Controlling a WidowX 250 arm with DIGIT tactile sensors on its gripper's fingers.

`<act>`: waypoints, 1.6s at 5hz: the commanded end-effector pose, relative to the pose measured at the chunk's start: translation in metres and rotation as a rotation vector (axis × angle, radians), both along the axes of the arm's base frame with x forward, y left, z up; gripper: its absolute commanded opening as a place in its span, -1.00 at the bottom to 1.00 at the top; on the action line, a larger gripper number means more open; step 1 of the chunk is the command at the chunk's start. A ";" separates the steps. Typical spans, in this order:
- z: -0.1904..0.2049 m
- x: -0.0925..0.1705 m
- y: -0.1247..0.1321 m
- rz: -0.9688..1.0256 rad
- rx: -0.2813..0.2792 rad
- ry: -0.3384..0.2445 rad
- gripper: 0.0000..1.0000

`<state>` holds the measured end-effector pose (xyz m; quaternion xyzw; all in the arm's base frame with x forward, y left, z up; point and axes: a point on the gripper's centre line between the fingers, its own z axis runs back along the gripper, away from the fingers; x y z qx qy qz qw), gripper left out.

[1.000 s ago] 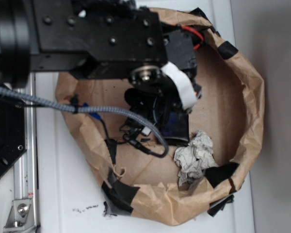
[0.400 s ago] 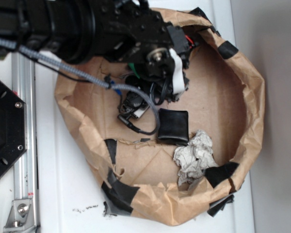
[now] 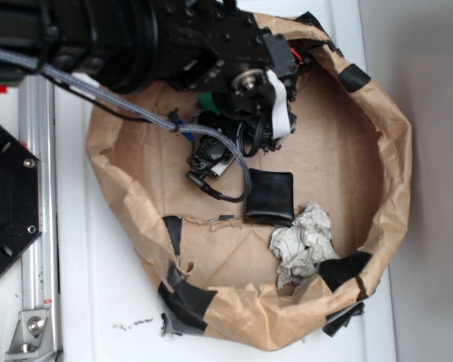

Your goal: Grab the green block.

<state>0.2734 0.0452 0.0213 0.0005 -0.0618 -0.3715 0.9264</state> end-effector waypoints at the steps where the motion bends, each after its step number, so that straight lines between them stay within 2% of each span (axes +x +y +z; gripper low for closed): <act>1: -0.011 -0.003 -0.001 -0.007 0.054 0.007 1.00; 2: -0.022 -0.021 -0.001 -0.016 0.062 0.046 1.00; 3: -0.023 -0.024 -0.008 -0.023 0.087 0.059 0.71; 4: -0.016 -0.021 -0.006 0.001 0.093 0.047 -1.00; 5: -0.004 -0.020 -0.008 0.057 0.079 0.044 -1.00; 6: 0.029 -0.014 -0.028 0.090 0.119 0.007 -1.00; 7: 0.065 -0.007 -0.054 0.321 0.027 -0.006 -1.00; 8: 0.098 0.018 -0.066 0.500 0.102 0.019 -1.00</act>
